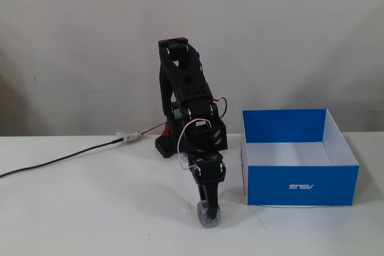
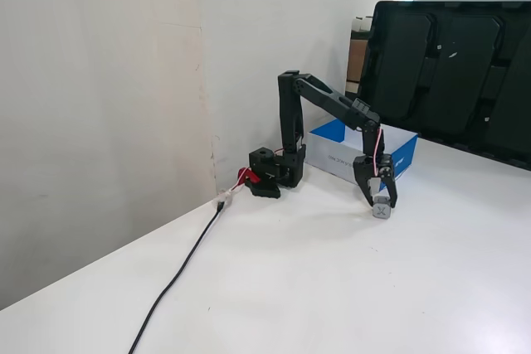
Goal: Pick the gray block and keep it in the box.
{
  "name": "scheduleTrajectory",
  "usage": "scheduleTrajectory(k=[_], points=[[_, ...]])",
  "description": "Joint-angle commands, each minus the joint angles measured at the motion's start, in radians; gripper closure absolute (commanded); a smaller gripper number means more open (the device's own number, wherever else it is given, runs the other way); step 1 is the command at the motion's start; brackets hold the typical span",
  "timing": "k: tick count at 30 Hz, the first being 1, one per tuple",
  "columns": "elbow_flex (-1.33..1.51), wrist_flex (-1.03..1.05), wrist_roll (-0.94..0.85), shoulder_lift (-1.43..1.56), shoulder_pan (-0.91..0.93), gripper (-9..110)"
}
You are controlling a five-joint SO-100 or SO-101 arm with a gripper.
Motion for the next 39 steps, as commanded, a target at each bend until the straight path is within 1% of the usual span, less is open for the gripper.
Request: scheduleTrajectory(k=[1,5,8,10,14,17,21,26,32,36,37,39], points=[[-0.091,0.054,0.0,0.112,0.023,101],[-0.209,0.219,0.0,0.295,0.057,101],[-0.207,0.273,-0.002,0.44,0.031,101],[-0.186,0.284,-0.002,0.552,-0.023,101],[-0.138,0.293,-0.005,0.792,-0.232,101],[-0.184,0.354,0.009,0.804,-0.336,101],[-0.198,0.35,0.011,0.816,-0.459,101],[-0.199,0.298,0.018,0.825,-0.644,101],[-0.118,0.166,0.02,0.851,-0.896,101],[-0.008,0.112,0.012,0.833,-0.969,101],[0.031,0.101,0.02,0.838,-0.98,96],[0.094,0.095,0.094,0.853,-0.951,73]])
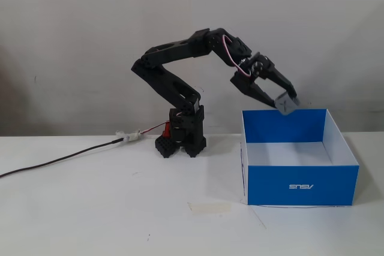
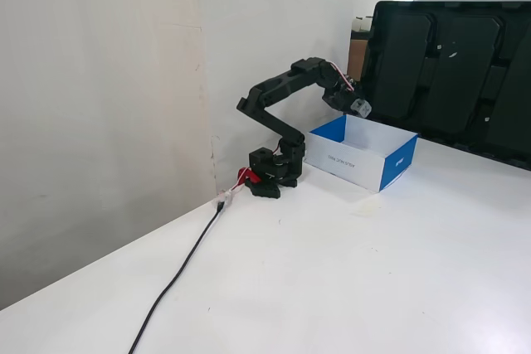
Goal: Pick the gray block and keep it in the box.
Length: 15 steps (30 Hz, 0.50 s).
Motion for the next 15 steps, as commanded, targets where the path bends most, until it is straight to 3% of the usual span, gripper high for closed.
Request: scheduleTrajectory(k=[1,7,15], points=[[0.008,-0.018,0.074,0.031,0.031,67],[0.052,-0.02,0.123,0.071,0.172,64],[0.187,0.028,0.103,0.276,0.538,79]])
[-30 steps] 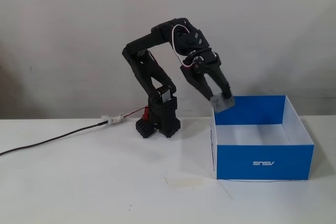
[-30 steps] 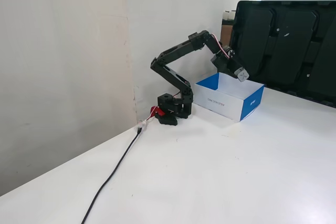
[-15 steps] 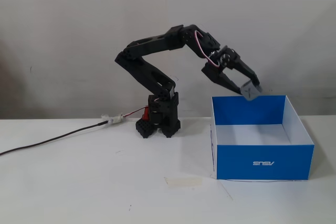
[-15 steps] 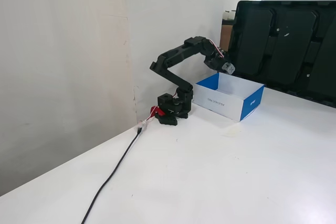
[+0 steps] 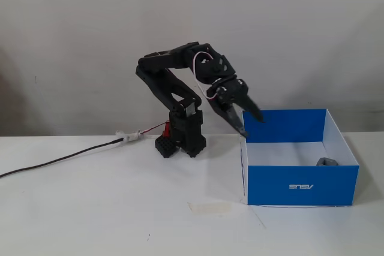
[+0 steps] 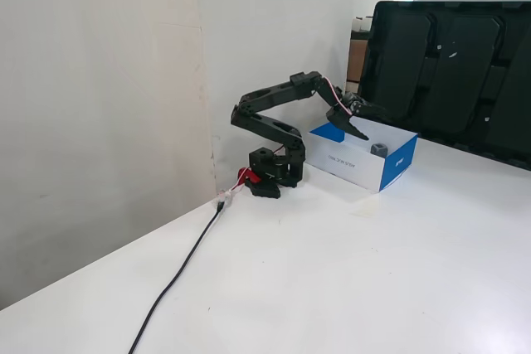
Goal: Pick the gray block and keep it in the box.
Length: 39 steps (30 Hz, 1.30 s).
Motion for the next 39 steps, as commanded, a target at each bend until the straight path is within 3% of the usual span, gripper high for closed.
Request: scheduleTrajectory(k=[1,3,4,8,17,19,25,39], points=[[-0.015,0.014,-0.034,0.064,0.101,84],[-0.037,0.043,-0.086,0.075,0.184,100],[-0.041,0.061,-0.095,0.078,0.238,101],[0.051,0.063,-0.146,0.15,0.443,101],[0.506,-0.002,-0.345,0.816,0.752,101],[0.549,-0.008,-0.377,0.848,0.798,101],[0.696,-0.051,-0.413,0.891,0.871,101],[0.741,-0.025,-0.416,0.893,0.905,99]])
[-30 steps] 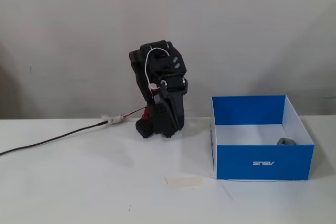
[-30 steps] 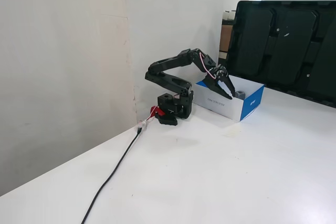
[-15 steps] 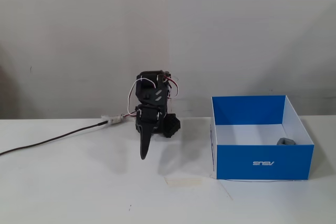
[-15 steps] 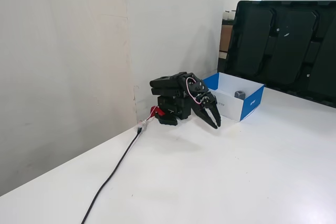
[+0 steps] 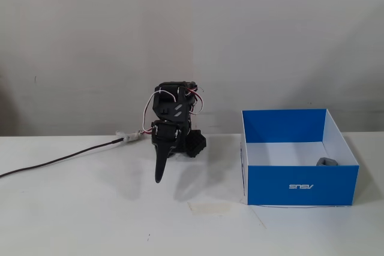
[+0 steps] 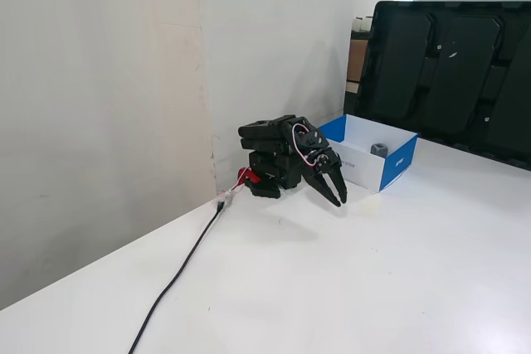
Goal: Pick the gray block and keep it in the box.
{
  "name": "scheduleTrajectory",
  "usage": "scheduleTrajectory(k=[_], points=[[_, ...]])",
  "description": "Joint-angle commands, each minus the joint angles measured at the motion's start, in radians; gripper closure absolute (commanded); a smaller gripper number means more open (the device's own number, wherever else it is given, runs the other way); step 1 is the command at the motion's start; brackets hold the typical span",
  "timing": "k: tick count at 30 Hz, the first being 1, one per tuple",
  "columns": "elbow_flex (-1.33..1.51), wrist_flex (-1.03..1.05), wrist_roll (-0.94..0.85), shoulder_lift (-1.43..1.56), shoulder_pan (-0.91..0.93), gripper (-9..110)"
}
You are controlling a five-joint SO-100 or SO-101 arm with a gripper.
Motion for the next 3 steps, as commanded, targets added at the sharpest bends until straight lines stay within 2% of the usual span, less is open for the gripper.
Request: scheduleTrajectory(k=[1,3], points=[[0.008,0.006,0.008,0.17,0.011,100],[0.008,0.006,0.006,0.17,0.009,101]])
